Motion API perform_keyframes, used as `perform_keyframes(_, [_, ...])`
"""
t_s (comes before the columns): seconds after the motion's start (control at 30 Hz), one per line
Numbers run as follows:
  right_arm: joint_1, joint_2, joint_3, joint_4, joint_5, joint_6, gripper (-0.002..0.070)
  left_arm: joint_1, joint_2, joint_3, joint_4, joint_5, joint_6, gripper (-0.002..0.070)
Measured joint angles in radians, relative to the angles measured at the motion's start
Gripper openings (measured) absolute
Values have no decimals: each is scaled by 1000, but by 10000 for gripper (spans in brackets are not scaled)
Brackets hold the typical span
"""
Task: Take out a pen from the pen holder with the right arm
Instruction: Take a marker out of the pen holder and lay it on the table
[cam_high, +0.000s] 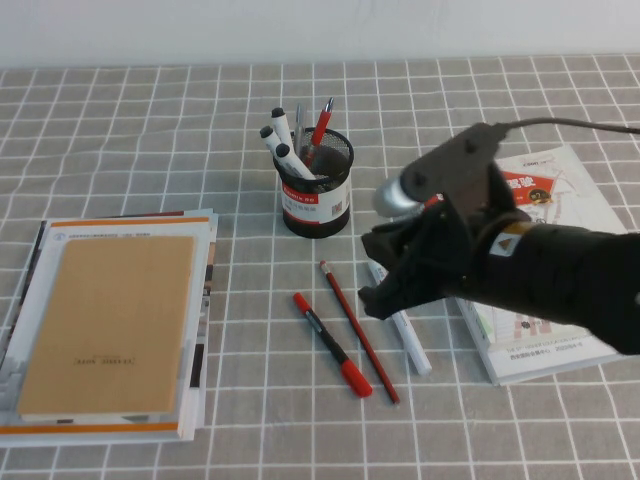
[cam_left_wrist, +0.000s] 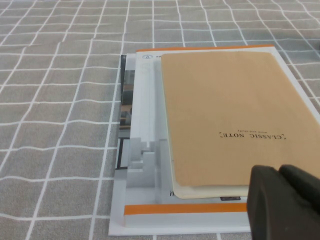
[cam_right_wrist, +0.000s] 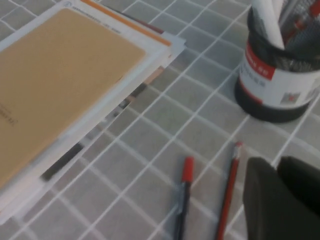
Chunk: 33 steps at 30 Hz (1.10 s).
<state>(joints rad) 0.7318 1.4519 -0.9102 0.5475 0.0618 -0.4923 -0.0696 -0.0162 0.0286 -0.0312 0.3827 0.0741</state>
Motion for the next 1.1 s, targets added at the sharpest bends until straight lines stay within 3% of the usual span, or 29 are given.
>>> perform_keyframes(0.1, [6,45,-6,-129,-87,35,60,0,0,0,0,0,0,-3])
perform_keyframes(0.3, [8,117,-8,-522,-326,383,168,0,0,0,0,0,0,-3])
perform_keyframes(0.6, [8,291,-12,-614,-741,400,376,0,0,0,0,0,0,-3])
perform_keyframes(1.1, [8,367,-16,-588,-841,308,399,0,0,0,0,0,0,-3])
